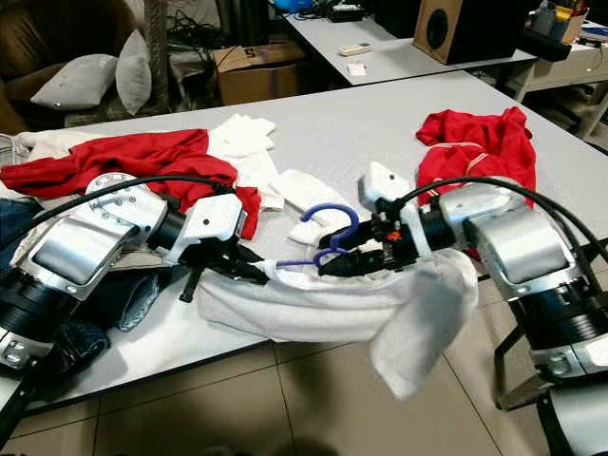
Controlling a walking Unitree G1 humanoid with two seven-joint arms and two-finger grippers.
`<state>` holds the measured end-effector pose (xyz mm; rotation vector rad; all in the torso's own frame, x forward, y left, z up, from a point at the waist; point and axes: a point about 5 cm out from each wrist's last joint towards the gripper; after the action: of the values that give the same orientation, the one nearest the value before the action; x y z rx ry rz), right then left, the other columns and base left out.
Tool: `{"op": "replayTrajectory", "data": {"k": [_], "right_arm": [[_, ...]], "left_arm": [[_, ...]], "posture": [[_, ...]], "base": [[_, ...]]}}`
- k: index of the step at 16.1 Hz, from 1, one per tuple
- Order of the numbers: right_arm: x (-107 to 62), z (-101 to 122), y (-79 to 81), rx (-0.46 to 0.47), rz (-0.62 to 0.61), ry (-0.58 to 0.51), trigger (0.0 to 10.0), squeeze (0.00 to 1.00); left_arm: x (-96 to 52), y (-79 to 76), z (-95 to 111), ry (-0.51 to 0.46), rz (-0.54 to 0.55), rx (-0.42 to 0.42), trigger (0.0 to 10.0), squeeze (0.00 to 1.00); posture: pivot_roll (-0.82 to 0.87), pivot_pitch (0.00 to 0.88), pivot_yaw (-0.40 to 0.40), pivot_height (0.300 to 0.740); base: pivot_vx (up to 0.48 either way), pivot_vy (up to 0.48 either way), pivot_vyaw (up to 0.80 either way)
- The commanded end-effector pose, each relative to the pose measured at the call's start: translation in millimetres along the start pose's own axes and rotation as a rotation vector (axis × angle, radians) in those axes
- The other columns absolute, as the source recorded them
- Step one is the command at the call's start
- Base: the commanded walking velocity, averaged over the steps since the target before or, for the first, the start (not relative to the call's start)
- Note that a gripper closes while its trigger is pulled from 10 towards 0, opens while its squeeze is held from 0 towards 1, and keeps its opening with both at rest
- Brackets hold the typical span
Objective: Hang hanger
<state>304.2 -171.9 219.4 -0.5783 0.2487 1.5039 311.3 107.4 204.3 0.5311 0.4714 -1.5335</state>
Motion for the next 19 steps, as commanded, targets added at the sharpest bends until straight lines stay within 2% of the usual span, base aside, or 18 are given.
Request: {"op": "replayTrajectory", "data": {"k": [1, 5, 7, 18, 19], "right_arm": [[-9.3, 5.6, 0.0, -0.026, -0.016, -0.008, 10.0, 0.0], [-5.3, 5.9, -1.2, -0.02, -0.028, -0.023, 10.0, 0.0], [-3.6, 5.0, -1.0, -0.005, -0.013, -0.031, 0.0, 0.0], [-6.1, 6.0, -1.6, 0.005, 0.008, -0.034, 0.0, 0.0], [-6.3, 6.8, -2.0, 0.004, 0.006, -0.038, 0.0, 0.0]], "left_arm": [[-4.4, 0.9, 4.0, -0.007, 0.001, 0.023, 0.0, 0.0], [-3.2, 0.0, 5.1, -0.013, -0.004, 0.024, 0.0, 0.0], [-3.7, 0.4, 4.6, -0.012, -0.003, 0.023, 0.0, 0.0], [-8.6, 4.3, 5.6, -0.018, 0.027, 0.023, 0.0, 0.0], [-8.8, 6.5, 7.1, -0.031, 0.051, 0.026, 10.0, 0.0]], "posture": [[-0.05, 0.0, 0.054, 0.74], [-0.05, 0.0, 0.053, 0.74], [-0.05, 0.0, 0.052, 0.74], [-0.04, 0.0, 0.052, 0.74], [-0.04, 0.0, 0.051, 0.74]], "base": [[0.0, 0.0, 0.0], [0.0, 0.0, 0.0], [0.0, 0.0, 0.0], [0.0, 0.0, 0.0], [0.0, 0.0, 0.0]]}}
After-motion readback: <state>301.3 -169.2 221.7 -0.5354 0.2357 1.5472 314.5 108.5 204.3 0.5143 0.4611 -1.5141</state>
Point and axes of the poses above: a point about 5 cm out from each wrist's last joint towards the gripper, its own x axis pointing out of the wrist towards the gripper, its own z axis along the axis of the wrist's last joint, y = z × x, and after that the axes turned 13 degrees about -x, right-handed
